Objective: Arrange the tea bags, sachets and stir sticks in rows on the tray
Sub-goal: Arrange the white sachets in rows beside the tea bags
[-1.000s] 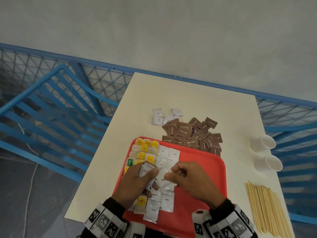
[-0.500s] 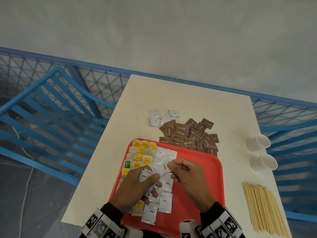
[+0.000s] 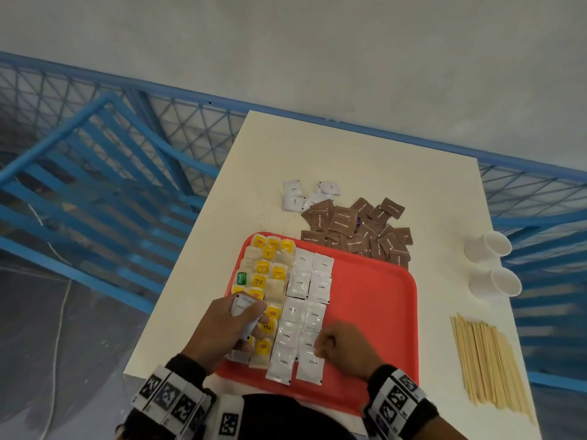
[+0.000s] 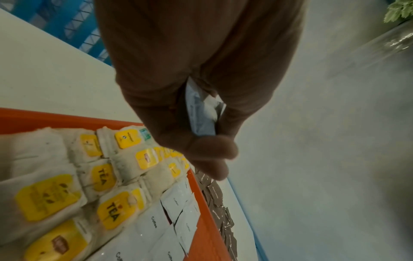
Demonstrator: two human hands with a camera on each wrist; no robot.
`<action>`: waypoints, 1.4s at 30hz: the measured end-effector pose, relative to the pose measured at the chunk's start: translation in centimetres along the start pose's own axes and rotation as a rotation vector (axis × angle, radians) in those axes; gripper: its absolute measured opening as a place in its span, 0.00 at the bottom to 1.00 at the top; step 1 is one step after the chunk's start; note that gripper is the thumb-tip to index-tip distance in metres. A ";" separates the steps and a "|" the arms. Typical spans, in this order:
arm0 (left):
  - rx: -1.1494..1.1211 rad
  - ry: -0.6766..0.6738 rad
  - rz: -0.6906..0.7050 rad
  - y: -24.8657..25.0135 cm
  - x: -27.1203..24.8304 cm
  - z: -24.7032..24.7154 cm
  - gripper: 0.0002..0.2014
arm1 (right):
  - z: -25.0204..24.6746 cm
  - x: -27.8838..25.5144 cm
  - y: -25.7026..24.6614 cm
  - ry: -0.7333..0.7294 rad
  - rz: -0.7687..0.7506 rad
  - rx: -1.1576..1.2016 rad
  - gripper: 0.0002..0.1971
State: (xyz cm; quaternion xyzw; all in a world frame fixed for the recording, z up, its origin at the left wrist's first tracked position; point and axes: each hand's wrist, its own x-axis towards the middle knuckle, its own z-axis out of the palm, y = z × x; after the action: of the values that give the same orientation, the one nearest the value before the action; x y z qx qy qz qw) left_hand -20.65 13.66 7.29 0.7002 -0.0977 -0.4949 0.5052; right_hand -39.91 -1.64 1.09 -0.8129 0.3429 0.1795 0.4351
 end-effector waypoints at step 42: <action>-0.024 -0.418 0.021 4.0 -1.9 3.1 0.11 | -7.5 -4.5 -8.0 0.271 -0.181 0.600 0.24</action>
State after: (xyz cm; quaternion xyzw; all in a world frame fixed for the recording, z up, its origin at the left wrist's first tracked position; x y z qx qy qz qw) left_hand -22.57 11.10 11.67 0.5752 -0.2018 -0.6251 0.4875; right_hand -37.37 -2.96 12.63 -0.6924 0.3615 -0.0786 0.6195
